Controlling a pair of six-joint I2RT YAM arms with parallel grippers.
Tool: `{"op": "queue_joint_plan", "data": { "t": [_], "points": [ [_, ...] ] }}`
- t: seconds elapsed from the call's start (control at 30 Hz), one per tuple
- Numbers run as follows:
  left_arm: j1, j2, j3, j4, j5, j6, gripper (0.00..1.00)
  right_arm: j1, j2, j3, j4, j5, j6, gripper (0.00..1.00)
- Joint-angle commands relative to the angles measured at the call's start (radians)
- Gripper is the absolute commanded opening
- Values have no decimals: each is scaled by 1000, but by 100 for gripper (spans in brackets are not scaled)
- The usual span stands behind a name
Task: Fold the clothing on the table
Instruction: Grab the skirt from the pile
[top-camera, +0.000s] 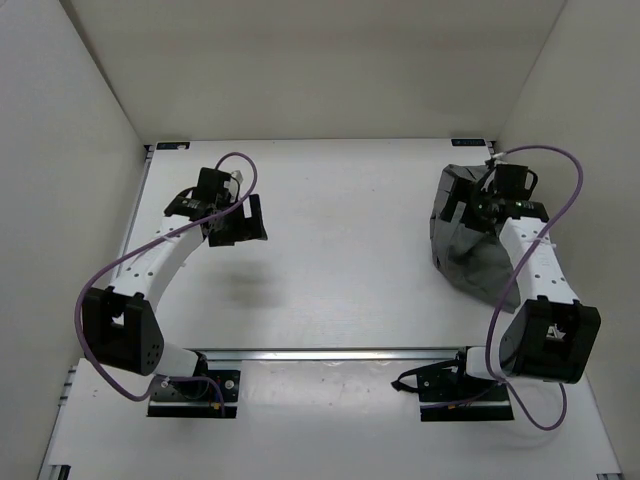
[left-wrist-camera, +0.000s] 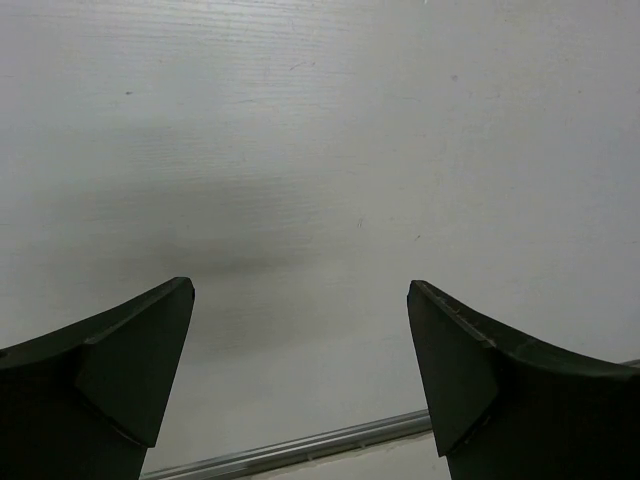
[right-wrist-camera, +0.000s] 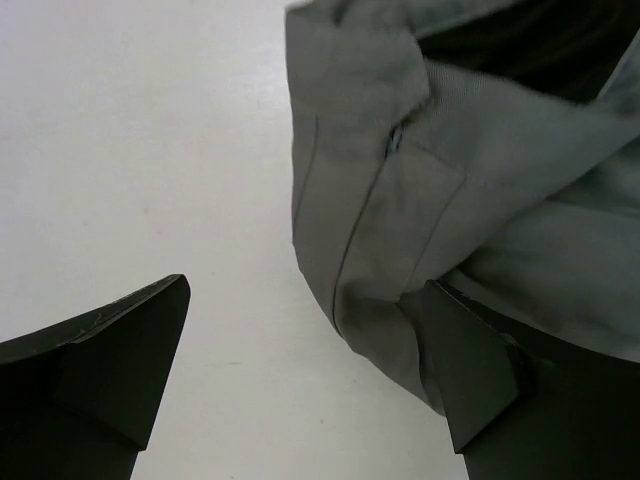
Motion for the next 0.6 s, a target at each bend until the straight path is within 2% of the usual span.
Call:
{"op": "queue_joint_plan", "data": {
  "t": [0.0, 0.3, 0.47, 0.57],
  "points": [
    [-23, -29, 0, 0, -61, -2, 98, 5, -25, -51, 32, 43, -4, 99],
    [0, -69, -37, 28, -23, 1, 99, 10, 13, -113, 146, 125, 50, 99],
    [-4, -89, -72, 42, 3, 15, 99, 42, 132, -81, 170, 208, 70, 100],
    [-1, -81, -78, 31, 18, 17, 99, 33, 188, -72, 189, 204, 73, 99]
  ]
}}
